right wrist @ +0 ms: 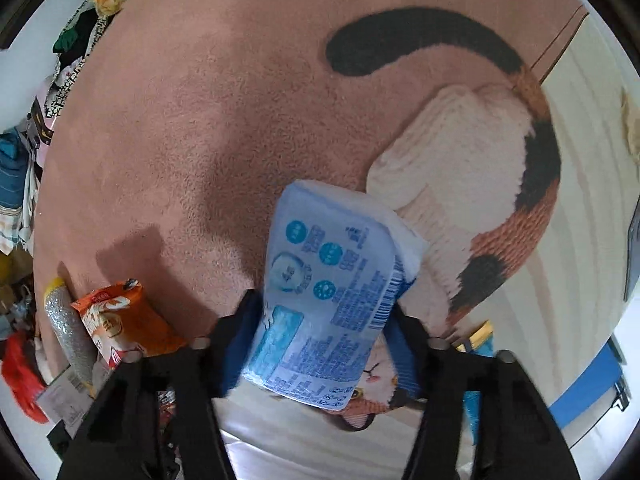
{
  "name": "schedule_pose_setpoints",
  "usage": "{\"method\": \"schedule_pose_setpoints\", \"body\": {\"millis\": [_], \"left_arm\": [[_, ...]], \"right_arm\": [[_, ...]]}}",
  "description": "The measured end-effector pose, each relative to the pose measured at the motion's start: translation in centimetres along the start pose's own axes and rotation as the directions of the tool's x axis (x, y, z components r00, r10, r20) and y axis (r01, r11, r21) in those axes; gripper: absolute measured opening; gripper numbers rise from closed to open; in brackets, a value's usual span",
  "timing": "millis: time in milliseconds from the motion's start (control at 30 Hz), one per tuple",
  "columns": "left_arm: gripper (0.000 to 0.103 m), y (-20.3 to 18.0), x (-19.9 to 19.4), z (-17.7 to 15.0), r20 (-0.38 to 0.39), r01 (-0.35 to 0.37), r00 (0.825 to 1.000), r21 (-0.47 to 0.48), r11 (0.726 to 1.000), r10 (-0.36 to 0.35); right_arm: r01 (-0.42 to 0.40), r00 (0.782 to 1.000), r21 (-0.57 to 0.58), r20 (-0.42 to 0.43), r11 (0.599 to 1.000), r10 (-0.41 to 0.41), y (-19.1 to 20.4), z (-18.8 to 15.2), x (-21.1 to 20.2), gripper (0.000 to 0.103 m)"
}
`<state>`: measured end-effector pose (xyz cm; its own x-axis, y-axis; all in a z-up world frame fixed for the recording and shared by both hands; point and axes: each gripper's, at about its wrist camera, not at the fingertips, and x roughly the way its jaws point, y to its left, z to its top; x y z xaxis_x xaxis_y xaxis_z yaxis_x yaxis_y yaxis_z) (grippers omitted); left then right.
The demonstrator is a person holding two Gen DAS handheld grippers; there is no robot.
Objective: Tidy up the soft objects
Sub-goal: 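Grasp the red wet-wipe pack with the left tool while the right grasps the blue tissue pack, then carry both packs into the box and release them beside the bags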
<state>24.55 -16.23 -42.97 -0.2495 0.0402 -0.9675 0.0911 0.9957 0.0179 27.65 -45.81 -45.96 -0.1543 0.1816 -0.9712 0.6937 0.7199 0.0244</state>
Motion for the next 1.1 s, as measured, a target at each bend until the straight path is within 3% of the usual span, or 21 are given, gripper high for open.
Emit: {"method": "schedule_pose_setpoints", "body": {"millis": [200,400,600,667,867,1100], "left_arm": [[0.043,-0.1,-3.6,-2.1,0.093,0.036,0.995,0.035,0.999,-0.039],[0.043,2.4,-9.8,-6.5,0.216,0.110,0.969,0.067,0.992,-0.122],[0.043,11.0,-16.5,-8.5,0.322,0.162,0.931,0.052,0.985,-0.170],[0.043,14.6,-17.8,-9.0,0.346,0.166,0.923,0.039,0.985,-0.169],[0.043,25.9,-19.7,-9.5,0.390,0.077,0.920,-0.060,0.995,-0.048],[0.043,35.8,-15.2,-5.1,0.326,-0.061,0.940,-0.143,0.988,0.106]], "right_arm": [[0.011,0.998,-0.060,0.066,0.998,-0.007,0.8,-3.5,-1.6,0.043],[-0.033,0.986,-0.237,0.151,0.971,0.070,4.5,-11.5,-6.4,0.043],[-0.102,0.970,-0.461,0.151,0.881,0.192,11.6,-21.9,-11.7,0.043],[-0.122,0.965,-0.522,0.136,0.844,0.223,11.8,-24.1,-13.0,0.043],[-0.135,0.962,-0.691,0.081,0.710,0.263,21.9,-33.1,-13.7,0.043],[-0.063,0.980,-0.762,0.076,0.645,0.186,31.9,-38.6,-8.3,0.043]]}}
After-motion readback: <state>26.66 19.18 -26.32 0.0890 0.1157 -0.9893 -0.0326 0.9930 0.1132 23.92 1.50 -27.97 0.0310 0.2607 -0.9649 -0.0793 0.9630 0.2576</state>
